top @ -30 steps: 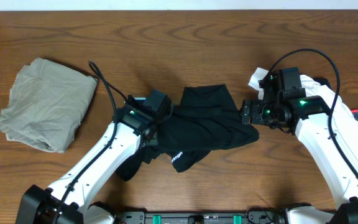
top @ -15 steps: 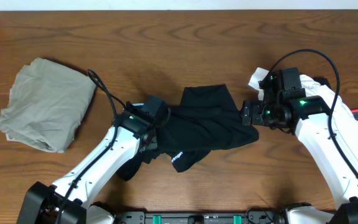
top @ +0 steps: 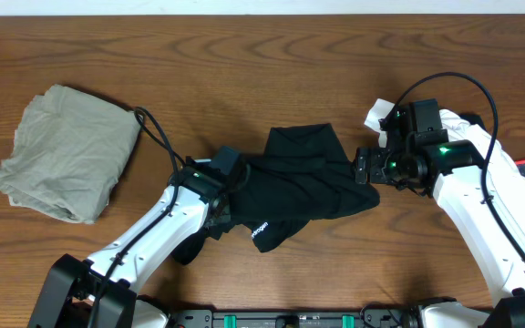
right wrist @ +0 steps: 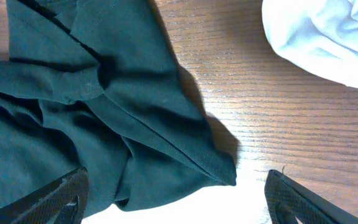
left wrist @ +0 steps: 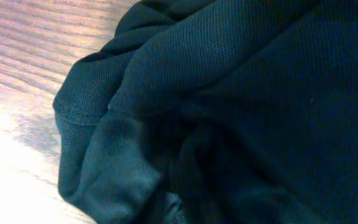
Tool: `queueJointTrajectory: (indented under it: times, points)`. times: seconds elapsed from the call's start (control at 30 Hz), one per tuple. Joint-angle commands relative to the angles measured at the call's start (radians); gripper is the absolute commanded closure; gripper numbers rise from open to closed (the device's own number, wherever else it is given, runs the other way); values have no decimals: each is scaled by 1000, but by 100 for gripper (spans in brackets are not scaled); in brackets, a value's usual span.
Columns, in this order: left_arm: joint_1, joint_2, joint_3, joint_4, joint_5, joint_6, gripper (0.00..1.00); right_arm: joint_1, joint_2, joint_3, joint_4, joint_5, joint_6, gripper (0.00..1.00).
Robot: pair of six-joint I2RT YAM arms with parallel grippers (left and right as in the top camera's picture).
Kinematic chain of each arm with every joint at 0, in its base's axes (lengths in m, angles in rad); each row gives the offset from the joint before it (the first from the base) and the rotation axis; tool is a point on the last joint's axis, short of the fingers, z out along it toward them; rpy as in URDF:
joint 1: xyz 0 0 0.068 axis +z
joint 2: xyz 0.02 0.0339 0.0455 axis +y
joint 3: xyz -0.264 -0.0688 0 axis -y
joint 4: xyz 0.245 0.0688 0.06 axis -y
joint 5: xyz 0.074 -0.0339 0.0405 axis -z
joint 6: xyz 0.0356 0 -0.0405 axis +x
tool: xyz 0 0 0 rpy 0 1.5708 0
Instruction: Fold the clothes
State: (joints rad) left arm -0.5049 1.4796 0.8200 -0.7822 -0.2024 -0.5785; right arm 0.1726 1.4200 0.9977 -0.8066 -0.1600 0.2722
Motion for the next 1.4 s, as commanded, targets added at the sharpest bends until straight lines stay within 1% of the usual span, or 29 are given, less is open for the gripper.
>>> queueJointTrajectory:
  times: [0.0,0.13,0.2,0.33,0.4,0.47,0.57,0.67,0.83,1.07,1.23,1.37]
  points:
    - [5,4,-4,11,0,19,94,4,-10,3,-2,6,-19,12]
    - [5,-28,30,-10,0,70,94,4,-10,3,0,6,-20,12]
    - [5,-74,85,-71,-5,86,94,5,-10,3,5,6,-24,12]
    - [5,-195,210,-227,-62,88,94,5,-10,3,41,3,-39,12]
    - [5,-269,268,-299,-83,92,94,5,-10,3,93,-2,-64,11]
    - [5,-339,299,-329,-84,120,94,5,-10,3,150,-2,-97,10]
    - [5,-440,311,-360,-98,133,94,5,-4,3,241,-2,-151,9]
    - [5,-520,311,-415,-106,138,94,5,25,3,312,-21,-166,10]
    - [5,-614,311,-491,-106,140,94,22,136,3,391,-193,-269,12]
    - [5,-652,311,-579,-106,140,94,104,256,3,419,-215,-354,12]
    - [5,-651,311,-574,-105,140,94,176,286,3,437,-203,-408,11]
    - [5,-651,311,-570,-106,140,94,202,314,3,460,-185,-408,11]
